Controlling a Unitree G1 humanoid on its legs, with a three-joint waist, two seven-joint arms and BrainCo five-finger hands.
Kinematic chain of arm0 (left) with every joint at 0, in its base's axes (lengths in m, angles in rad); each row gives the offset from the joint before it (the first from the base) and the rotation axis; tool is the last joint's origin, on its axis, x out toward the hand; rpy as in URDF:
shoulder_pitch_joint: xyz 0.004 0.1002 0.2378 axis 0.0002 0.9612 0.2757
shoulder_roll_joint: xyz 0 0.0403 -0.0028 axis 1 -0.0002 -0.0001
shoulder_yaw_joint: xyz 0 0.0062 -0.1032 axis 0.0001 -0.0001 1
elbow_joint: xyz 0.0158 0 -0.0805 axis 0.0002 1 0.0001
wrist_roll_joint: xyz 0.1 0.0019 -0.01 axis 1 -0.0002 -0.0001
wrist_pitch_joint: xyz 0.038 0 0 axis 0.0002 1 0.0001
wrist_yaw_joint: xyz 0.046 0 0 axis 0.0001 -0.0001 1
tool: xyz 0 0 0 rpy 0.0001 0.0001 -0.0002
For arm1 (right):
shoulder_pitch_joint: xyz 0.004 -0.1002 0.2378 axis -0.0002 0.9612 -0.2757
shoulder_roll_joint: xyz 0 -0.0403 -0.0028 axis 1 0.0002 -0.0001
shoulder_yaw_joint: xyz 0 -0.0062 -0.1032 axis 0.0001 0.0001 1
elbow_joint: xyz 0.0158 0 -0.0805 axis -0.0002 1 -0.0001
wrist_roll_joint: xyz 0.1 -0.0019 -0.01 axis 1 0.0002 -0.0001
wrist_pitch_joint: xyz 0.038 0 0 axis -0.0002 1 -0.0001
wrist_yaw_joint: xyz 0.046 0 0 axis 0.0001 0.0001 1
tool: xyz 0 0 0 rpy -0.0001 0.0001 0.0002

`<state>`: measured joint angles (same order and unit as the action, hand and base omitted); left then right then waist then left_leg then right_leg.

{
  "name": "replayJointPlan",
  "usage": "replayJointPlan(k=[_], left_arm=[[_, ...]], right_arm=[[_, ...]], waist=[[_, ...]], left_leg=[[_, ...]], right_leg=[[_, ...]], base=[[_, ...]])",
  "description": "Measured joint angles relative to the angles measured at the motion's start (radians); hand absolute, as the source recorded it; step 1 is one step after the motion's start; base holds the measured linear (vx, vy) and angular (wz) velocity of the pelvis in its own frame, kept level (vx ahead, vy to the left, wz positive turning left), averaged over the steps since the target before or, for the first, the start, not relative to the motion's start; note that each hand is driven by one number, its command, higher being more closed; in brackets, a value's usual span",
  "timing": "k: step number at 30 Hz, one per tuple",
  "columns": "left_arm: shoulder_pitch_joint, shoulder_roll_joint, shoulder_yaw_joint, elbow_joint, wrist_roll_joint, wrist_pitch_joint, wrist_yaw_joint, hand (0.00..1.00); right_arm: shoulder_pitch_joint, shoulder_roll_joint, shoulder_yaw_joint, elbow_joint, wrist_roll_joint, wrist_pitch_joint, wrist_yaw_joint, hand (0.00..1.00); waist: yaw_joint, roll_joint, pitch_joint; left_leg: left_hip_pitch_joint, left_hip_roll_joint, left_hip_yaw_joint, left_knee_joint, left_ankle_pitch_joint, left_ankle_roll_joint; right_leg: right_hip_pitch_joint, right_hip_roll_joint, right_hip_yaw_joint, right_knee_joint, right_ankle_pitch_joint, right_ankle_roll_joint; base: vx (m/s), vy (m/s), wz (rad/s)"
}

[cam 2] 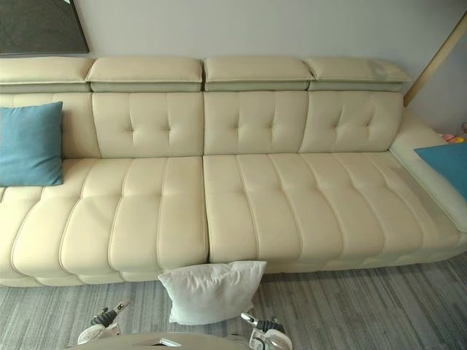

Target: Pick up cushions and gather them together orderly.

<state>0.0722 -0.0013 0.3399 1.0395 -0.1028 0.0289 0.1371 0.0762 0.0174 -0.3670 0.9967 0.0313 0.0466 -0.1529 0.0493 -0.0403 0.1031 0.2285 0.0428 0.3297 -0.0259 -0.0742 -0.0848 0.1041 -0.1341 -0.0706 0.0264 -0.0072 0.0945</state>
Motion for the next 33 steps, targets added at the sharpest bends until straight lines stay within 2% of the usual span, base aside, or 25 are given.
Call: replayJointPlan(k=[7,9,11,18,22,27,31,33], left_arm=[[0.0,0.0,0.001,-0.004,0.0,0.0,0.002,0.0],[0.0,0.0,0.001,-0.007,0.001,0.0,0.003,0.0],[0.0,0.0,0.001,-0.007,0.001,0.0,0.003,0.0],[-0.001,0.019,-0.038,-0.007,0.0,0.002,0.024,0.0],[-0.005,0.022,-0.049,-0.012,-0.001,0.007,0.032,0.0],[-0.014,0.025,-0.047,-0.042,-0.006,0.009,0.038,0.0],[-0.074,0.022,-0.046,-0.07,-0.041,0.009,0.062,0.0],[-0.107,0.021,-0.046,-0.107,-0.053,0.007,0.078,0.0]], right_arm=[[-0.004,0.0,-0.03,0.002,0.002,0.0,-0.002,0.0],[-0.007,0.0,-0.05,0.005,0.003,0.001,-0.004,0.0],[-0.013,0.002,-0.07,0.01,0.006,0.002,-0.006,0.0],[-0.034,-0.005,-0.088,0.026,0.014,0.006,-0.033,0.0],[-0.063,-0.032,-0.088,0.041,0.014,0.007,-0.04,0.0],[-0.125,-0.054,-0.086,0.005,0.013,0.007,-0.054,0.0],[-0.171,-0.074,-0.065,-0.108,0.013,0.005,-0.081,0.0],[-0.197,-0.074,-0.037,-0.159,0.013,0.004,-0.097,0.0]], waist=[[0.004,0.004,0.002],[0.004,0.003,0.001],[0.005,0.003,-0.001],[-0.016,0.012,0.004],[-0.02,0.02,0.015],[-0.023,0.037,0.065],[-0.03,0.061,0.125],[-0.032,0.062,0.157]], left_leg=[[-0.011,-0.006,-0.022,-0.031,0.013,0.002],[-0.025,-0.008,-0.031,-0.032,0.013,0.002],[-0.033,-0.009,-0.032,-0.031,0.013,0.003],[-0.043,-0.008,-0.03,-0.025,0.009,0.008],[-0.068,-0.004,-0.001,0.004,-0.013,0.011],[-0.128,0.014,0.09,0.084,-0.055,0.011],[-0.271,0.07,0.157,0.253,-0.118,0.02],[-0.34,0.111,0.192,0.354,-0.156,0.023]], right_leg=[[-0.001,-0.005,-0.037,-0.024,0.001,0.003],[0.001,-0.009,-0.053,-0.04,0.013,0.019],[0.001,-0.009,-0.058,-0.055,0.019,0.02],[0.011,-0.006,-0.072,-0.095,0.036,0.017],[-0.016,-0.005,-0.044,-0.099,0.049,0.015],[-0.109,0.003,0.036,-0.072,0.076,0.011],[-0.281,0.02,0.078,0.053,0.073,0.009],[-0.368,0.038,0.094,0.128,0.06,-0.002]], base=[[0.0,-0.01,0.1],[0.04,-0.021,0.15],[0.06,-0.022,0.06],[0.03,-0.028,-0.01],[-0.03,-0.023,-0.23],[-0.11,-0.023,-0.55],[-0.18,-0.041,-0.53],[-0.2,-0.044,-0.64]])
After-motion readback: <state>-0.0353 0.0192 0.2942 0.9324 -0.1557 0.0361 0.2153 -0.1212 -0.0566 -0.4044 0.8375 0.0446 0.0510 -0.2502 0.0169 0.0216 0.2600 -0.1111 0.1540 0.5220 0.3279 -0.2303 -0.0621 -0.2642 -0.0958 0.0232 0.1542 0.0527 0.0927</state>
